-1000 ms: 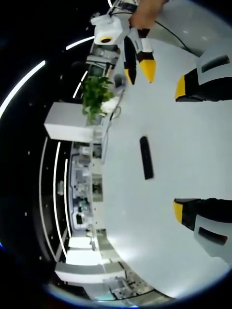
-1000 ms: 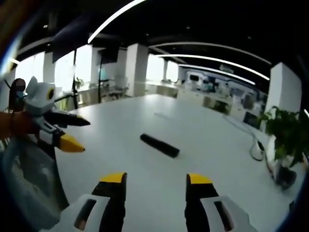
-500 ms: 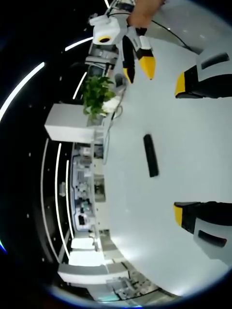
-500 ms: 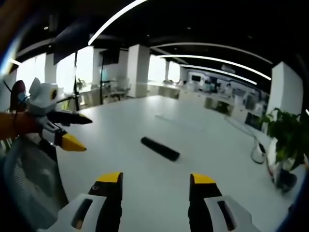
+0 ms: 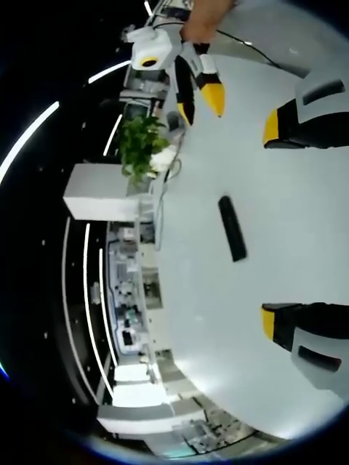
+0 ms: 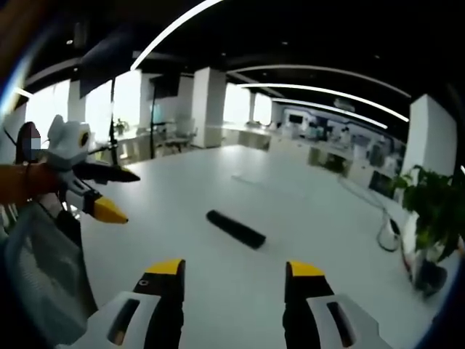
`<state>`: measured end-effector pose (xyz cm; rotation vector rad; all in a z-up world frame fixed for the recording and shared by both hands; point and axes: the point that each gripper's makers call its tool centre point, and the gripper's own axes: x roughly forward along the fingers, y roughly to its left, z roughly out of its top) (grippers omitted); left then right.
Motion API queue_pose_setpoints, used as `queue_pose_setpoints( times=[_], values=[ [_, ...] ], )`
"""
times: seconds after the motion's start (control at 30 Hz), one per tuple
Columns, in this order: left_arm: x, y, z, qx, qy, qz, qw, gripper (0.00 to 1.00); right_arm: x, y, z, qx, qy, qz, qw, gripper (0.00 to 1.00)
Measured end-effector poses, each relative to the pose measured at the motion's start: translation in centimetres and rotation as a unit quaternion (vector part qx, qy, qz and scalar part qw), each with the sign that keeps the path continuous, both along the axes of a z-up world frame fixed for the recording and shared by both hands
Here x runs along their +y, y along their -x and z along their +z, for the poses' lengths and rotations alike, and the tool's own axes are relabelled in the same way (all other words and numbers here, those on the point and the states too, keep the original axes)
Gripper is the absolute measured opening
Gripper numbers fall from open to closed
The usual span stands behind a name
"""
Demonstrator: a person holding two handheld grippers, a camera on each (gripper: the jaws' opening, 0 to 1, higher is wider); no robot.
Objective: Press the specified remote control buttons in sequence, fully releasing each button before pressing the next.
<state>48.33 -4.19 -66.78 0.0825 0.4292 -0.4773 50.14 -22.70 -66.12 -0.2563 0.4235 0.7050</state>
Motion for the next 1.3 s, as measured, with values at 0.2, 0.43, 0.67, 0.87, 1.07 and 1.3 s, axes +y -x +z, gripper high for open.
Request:
queue_pose_setpoints(
  times=[0.2,0.43,0.67,0.87,1.07,1.3],
  values=[
    [0.6,-1.0,-0.4,0.007,-0.009,-0.007,0.9999,0.90,0.0,-0.6,-0.3,0.003,0.005,0.007,1.0000,0.52],
    [1.2,-2.1,-0.9,0.012,-0.020,-0.012,0.9997,0.89,0.0,-1.4,-0.4,0.003,0.012,0.012,0.9999,0.52],
    [1.4,-2.8,-1.0,0.017,-0.021,-0.013,0.9995,0.87,-0.1,-2.2,-0.8,0.006,0.017,0.015,0.9997,0.52],
    [1.4,-3.5,-1.0,0.019,-0.024,-0.016,0.9994,0.87,-0.1,-2.6,-1.0,0.007,0.022,0.018,0.9996,0.52],
    [1.4,-4.3,-1.4,0.024,-0.025,-0.020,0.9992,0.87,-0.2,-3.3,-1.3,0.010,0.025,0.019,0.9994,0.52],
    [1.8,-5.3,-2.5,0.033,-0.031,-0.022,0.9987,0.87,-0.2,-4.1,-1.9,0.015,0.034,0.024,0.9990,0.52]
  ],
)
